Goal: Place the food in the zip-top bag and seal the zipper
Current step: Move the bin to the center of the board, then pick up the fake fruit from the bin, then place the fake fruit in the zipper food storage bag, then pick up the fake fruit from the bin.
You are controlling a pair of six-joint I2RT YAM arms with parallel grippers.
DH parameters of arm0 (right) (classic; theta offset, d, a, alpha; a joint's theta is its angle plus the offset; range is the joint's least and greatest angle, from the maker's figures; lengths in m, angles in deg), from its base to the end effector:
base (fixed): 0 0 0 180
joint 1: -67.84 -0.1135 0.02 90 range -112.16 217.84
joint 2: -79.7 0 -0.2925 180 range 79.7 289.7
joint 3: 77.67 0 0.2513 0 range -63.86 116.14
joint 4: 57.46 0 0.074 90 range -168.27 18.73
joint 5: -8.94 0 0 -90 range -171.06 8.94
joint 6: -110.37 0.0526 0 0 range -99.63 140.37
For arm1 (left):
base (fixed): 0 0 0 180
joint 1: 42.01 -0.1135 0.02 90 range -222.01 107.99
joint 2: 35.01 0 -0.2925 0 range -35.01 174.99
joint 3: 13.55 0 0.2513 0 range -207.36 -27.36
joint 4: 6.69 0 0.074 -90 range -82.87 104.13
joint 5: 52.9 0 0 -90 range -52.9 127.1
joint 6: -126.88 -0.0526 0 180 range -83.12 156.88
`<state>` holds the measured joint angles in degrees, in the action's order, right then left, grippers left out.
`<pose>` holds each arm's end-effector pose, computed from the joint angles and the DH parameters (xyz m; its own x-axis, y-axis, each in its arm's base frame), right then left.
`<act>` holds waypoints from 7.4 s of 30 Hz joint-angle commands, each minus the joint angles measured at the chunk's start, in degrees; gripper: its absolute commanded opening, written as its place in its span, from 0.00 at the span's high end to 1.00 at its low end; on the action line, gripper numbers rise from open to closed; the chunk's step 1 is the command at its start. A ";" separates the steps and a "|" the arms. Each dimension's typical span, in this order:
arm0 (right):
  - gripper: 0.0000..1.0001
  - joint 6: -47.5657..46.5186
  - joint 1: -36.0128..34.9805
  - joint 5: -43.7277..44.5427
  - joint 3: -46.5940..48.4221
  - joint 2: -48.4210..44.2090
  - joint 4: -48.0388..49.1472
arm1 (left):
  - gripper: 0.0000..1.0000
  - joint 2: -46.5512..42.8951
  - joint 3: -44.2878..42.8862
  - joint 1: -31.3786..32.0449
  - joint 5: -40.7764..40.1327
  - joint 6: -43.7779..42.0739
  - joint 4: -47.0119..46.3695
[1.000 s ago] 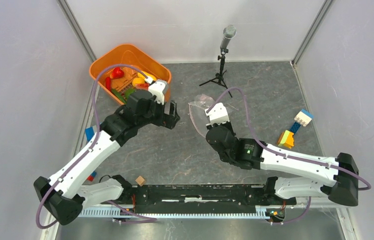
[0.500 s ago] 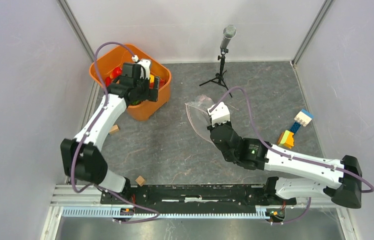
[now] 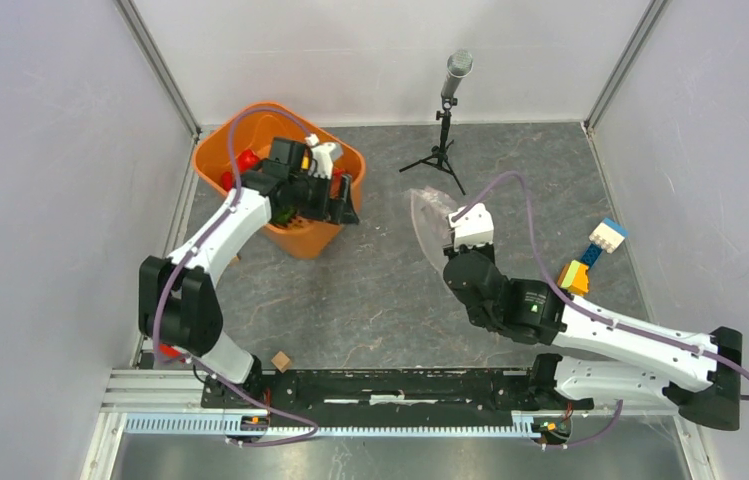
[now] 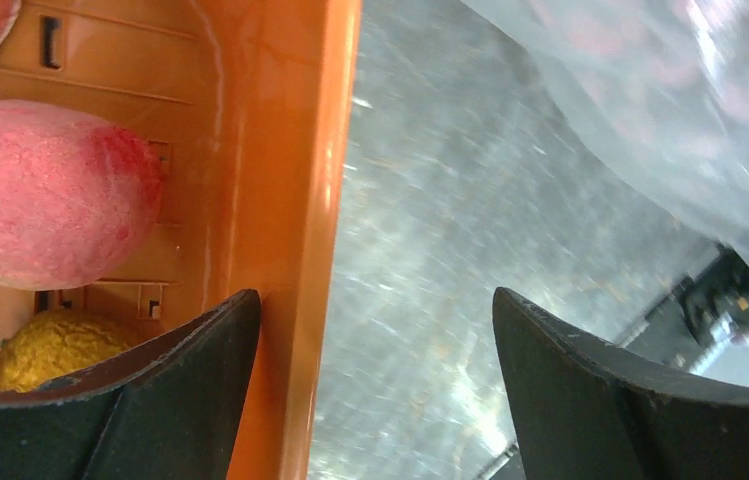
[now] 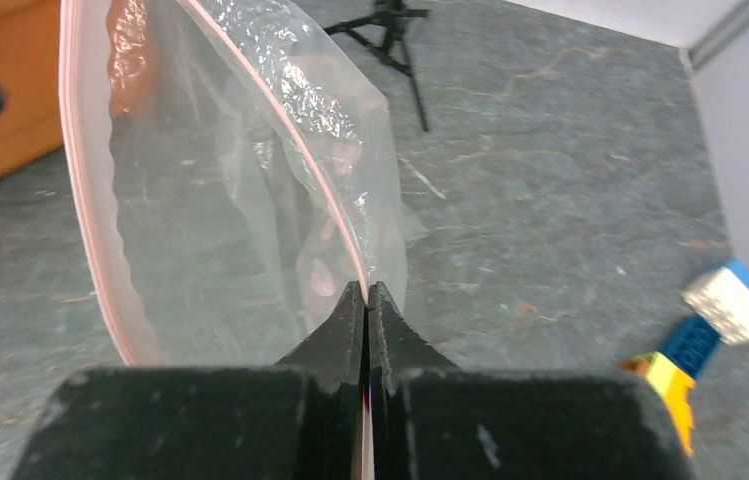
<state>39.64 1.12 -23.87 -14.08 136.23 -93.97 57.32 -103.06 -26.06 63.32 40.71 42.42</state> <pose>0.1186 0.1638 0.3380 -0.2522 -0.1338 -0.9584 -0.1327 0.9858 -0.1027 0.3375 -0.1206 0.2980 -0.7892 0.1632 -0.5920 0.4568 0.8004 -0.3882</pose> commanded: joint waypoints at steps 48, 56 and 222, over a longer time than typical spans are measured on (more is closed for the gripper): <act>1.00 -2.39 14.86 -11.38 -11.00 -6.21 -0.50 | 0.00 -6.69 13.43 11.51 -13.99 12.80 -17.50; 1.00 -1.64 15.14 -13.99 -13.07 -8.57 0.14 | 0.00 -6.22 17.02 11.57 -4.32 11.95 -14.10; 1.00 1.66 15.83 -11.41 -13.79 -24.38 7.86 | 0.00 -10.98 11.86 14.91 -23.86 20.75 -12.18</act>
<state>40.14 16.97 -34.28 -30.54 110.11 -88.42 42.92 -91.02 -8.03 35.06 59.53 38.18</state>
